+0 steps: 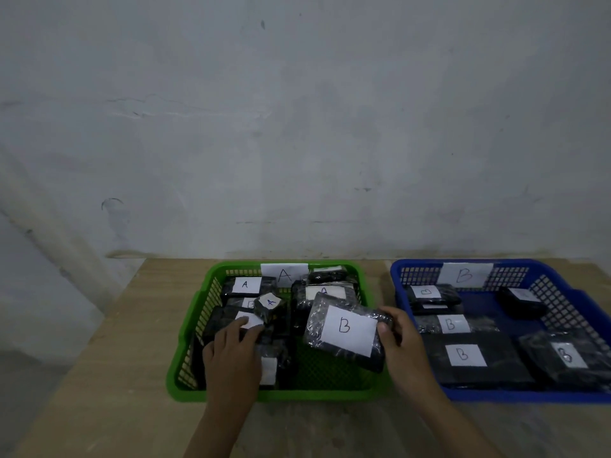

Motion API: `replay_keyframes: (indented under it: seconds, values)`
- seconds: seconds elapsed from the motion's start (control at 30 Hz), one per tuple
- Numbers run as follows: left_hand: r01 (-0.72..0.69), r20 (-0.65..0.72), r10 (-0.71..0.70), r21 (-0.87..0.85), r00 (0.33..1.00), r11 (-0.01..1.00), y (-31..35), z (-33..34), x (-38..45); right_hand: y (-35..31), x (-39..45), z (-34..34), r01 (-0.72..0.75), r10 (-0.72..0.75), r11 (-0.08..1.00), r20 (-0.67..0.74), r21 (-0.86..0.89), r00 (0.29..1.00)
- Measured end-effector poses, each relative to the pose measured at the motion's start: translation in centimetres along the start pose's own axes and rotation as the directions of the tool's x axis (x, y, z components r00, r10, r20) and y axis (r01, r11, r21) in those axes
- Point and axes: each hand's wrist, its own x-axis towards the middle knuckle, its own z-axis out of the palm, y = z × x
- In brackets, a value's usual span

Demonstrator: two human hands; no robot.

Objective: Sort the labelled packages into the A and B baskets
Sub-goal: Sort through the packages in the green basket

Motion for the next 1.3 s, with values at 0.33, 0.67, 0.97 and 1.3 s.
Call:
replay_keyframes:
  seconds: [0.33, 0.67, 0.97, 1.3]
  values:
    - [0.126, 0.202, 0.044, -0.752, 0.978, 0.647, 11.3, 0.2, 0.7, 0.9, -0.7, -5.1, 0.068, -0.066, 0.994, 0.027, -0.084, 0.997]
    - [0.217, 0.320, 0.157, -0.859, 0.934, 0.464, 18.9, 2.6, 0.2, 3.4, -0.8, -12.8, -0.067, 0.073, 0.985, -0.032, 0.158, 0.997]
    - [0.178, 0.318, 0.234, -0.863, 0.919, 0.473, 24.0, 3.7, 0.3, 4.4, 0.7, -18.3, -0.063, 0.065, 0.998, -0.076, 0.032, 0.995]
    - [-0.057, 0.251, 0.207, -0.501, 0.946, 0.864, 25.0, 8.6, -0.7, 5.8, 4.1, -19.9, -0.121, 0.086, 0.961, -0.144, -0.248, 0.986]
